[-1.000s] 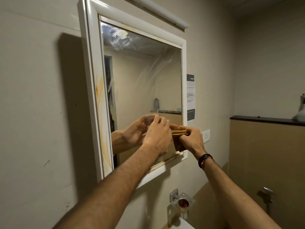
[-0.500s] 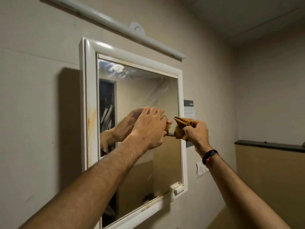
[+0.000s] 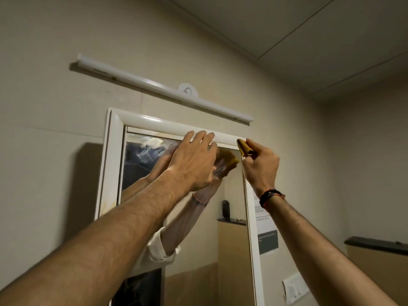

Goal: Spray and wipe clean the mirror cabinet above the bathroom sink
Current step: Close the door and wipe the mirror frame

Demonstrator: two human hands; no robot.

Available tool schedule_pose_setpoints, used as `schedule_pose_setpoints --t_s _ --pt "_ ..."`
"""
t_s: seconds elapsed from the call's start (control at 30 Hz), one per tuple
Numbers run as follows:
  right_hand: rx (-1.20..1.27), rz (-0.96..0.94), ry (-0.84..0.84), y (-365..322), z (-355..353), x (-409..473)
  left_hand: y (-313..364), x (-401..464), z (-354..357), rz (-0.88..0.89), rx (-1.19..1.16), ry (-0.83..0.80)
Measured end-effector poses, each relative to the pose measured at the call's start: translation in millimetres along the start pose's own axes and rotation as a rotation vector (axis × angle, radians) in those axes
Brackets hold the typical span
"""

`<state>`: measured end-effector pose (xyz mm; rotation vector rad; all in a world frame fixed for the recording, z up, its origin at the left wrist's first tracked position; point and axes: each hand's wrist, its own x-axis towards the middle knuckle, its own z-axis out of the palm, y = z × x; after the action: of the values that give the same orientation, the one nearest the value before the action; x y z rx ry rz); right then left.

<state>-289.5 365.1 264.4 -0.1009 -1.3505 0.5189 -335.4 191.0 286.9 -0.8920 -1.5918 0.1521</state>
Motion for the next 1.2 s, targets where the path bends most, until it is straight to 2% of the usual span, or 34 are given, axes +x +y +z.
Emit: schedule_pose_setpoints --t_s 0.1,0.17,0.33,0.5,0.8,0.9,1.1,1.2 --pt "-0.027 -0.179 0.065 -3 11 15 -7 13 6 -0.042 0.051 -0.004" --pt "-0.058 -0.263 0.042 -5 22 21 -13 17 13 -0.062 0.076 -0.026" --pt "-0.175 -0.397 -0.259 2 56 11 -20 19 29 -0.054 0.101 -0.006" --pt "-0.196 -0.417 -0.284 22 54 11 -21 19 35 -0.051 0.134 0.011" --pt "-0.218 -0.086 -0.229 48 31 36 -20 16 38 -0.055 0.155 0.003" --pt "-0.256 -0.131 -0.255 38 36 28 -19 17 36 -0.059 0.155 -0.015" --pt "-0.195 -0.35 -0.309 10 54 -2 -17 17 32 -0.053 0.139 -0.021" --pt "-0.199 -0.36 -0.325 16 49 1 -19 17 29 -0.048 0.128 -0.034"
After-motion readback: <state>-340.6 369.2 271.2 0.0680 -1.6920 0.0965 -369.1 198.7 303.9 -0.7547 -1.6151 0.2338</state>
